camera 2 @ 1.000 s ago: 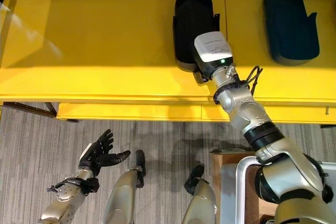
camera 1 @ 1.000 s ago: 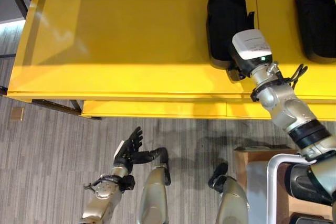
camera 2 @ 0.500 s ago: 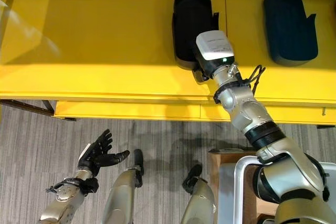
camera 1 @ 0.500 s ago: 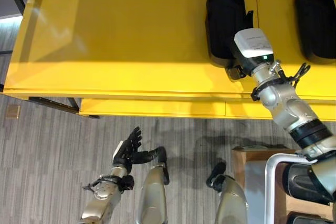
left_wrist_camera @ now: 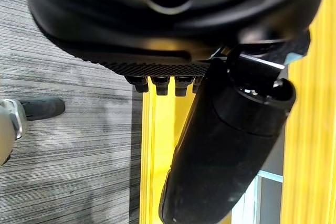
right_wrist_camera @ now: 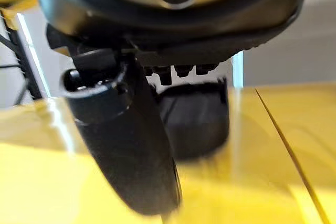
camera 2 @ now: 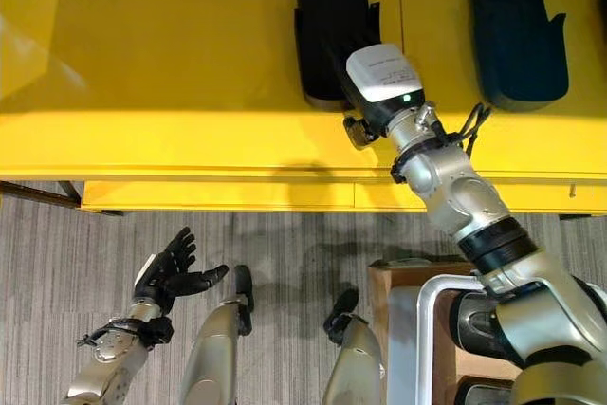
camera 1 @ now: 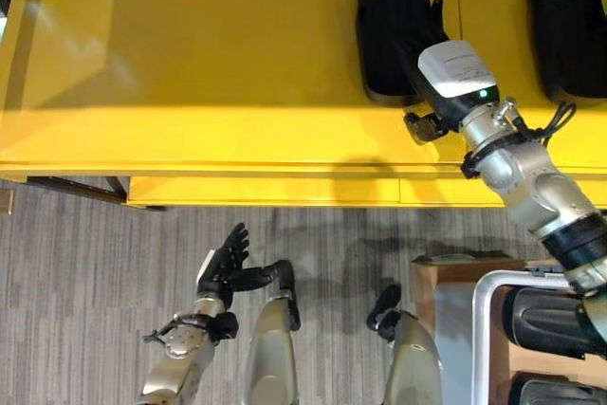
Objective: Move parts from the plastic box to the shelf.
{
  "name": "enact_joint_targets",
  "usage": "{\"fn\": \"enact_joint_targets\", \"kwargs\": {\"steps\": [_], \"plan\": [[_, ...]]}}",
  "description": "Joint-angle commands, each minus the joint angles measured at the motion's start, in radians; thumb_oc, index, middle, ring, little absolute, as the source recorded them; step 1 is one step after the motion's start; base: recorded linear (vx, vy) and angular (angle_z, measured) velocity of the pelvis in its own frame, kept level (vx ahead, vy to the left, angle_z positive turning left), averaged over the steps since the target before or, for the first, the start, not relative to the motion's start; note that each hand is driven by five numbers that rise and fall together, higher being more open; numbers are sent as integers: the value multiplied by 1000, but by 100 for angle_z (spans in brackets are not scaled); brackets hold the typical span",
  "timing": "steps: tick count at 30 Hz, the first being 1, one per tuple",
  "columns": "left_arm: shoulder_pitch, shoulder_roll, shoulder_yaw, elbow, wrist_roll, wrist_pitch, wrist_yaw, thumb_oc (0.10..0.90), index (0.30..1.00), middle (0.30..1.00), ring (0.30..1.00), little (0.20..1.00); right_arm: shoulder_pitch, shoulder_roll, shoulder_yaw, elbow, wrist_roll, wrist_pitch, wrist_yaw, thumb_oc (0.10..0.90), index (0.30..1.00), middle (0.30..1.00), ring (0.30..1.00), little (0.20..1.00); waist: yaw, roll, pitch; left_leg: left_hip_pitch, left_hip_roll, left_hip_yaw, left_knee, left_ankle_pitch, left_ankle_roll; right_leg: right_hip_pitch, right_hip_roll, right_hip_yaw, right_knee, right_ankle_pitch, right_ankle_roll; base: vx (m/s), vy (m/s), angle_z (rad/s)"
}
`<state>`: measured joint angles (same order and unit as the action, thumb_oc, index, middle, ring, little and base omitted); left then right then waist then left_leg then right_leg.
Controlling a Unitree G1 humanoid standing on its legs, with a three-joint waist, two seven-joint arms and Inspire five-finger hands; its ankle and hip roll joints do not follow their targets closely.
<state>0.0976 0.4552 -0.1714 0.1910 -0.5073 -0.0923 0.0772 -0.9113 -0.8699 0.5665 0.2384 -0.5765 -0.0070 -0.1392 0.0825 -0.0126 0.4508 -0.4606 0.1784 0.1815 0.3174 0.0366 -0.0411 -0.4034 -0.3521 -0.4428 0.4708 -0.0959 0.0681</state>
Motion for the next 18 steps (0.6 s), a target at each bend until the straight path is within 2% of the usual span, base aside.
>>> {"fn": "enact_joint_targets", "kwargs": {"steps": [1, 7, 9, 12, 18], "plan": [[48, 46, 39, -108, -17, -75, 11, 900, 1000, 1000, 1000, 1000, -86, -62, -60, -116, 19, -30, -38, 900, 1000, 1000, 1000, 1000, 2, -21, -42, 60, 66, -50, 45, -98, -59, 61, -31, 33, -38, 79, 74, 4, -3, -3], [53, 43, 56, -114, -8, -69, 9, 900, 1000, 1000, 1000, 1000, -72, -97, -78, -205, 10, -45, -17, 900, 1000, 1000, 1000, 1000, -1, -26, -46, 64, 69, -49, 47, -100, -60, 64, -30, 36, -35, 77, 73, 0, -3, -4], [60, 37, 71, -116, -1, -66, 12, 900, 1000, 1000, 1000, 1000, -61, -137, -107, -286, -15, -55, -20, 900, 1000, 1000, 1000, 1000, -7, -31, -50, 67, 71, -50, 47, -101, -61, 69, -27, 38, -37, 77, 74, 0, 0, 0], [65, 35, 84, -117, 10, -62, 14, 900, 1000, 1000, 1000, 1000, -34, -165, -170, -399, -39, -78, -35, 900, 1000, 1000, 1000, 1000, -14, -38, -60, 78, 73, -49, 41, -101, -61, 73, -22, 42, -43, 80, 75, 4, -2, -1], [70, 31, 101, -105, 24, -55, 19, 900, 1000, 1000, 1000, 1000, 103, -142, -323, -560, -22, -110, -74, 900, 1000, 1000, 1000, 1000, -29, -56, -96, 119, 81, -47, -3, -84, -65, 101, 3, 51, -79, 86, 76, 4, -27, -7]]}}
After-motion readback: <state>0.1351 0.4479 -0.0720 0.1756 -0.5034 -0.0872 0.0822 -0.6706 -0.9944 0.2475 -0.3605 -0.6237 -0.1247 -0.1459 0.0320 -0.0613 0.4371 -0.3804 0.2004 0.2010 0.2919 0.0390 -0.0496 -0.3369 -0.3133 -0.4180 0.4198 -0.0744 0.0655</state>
